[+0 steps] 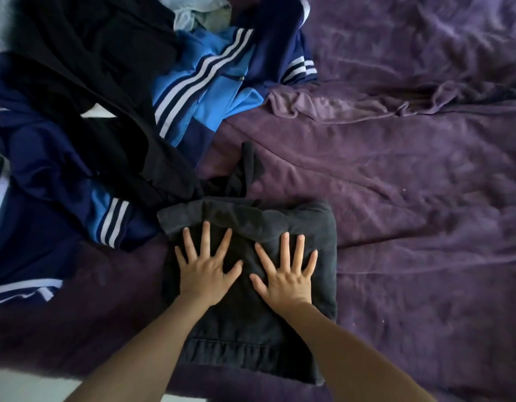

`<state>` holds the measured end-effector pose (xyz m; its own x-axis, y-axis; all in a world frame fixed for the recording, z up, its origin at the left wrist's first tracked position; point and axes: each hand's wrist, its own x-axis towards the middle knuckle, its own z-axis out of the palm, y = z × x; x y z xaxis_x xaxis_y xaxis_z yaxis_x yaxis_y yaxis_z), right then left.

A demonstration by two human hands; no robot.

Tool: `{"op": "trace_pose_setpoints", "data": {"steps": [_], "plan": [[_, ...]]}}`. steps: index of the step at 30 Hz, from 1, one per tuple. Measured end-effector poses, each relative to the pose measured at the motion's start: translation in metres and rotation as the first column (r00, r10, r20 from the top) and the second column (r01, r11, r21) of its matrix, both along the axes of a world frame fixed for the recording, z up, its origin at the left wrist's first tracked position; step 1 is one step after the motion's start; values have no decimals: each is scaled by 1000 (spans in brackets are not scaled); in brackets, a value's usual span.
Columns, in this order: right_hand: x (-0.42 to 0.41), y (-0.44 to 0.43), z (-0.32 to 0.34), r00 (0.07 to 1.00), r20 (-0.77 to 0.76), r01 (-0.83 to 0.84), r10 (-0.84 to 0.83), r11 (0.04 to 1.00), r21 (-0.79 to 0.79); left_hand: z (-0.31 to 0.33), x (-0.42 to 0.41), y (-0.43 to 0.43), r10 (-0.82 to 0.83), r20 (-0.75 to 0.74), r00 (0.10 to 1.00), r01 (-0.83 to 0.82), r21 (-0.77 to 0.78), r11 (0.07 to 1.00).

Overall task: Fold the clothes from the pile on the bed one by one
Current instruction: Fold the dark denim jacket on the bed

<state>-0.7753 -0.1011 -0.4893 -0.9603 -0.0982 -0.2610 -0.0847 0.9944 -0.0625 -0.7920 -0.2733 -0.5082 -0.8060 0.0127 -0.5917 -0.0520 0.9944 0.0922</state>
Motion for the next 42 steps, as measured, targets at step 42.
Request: {"op": "trace_pose_setpoints", "data": {"steps": [42], "plan": [[113, 29, 33, 904, 266, -399, 334, 884, 243, 53, 104, -24, -517, -232, 824, 513, -80, 854]]}}
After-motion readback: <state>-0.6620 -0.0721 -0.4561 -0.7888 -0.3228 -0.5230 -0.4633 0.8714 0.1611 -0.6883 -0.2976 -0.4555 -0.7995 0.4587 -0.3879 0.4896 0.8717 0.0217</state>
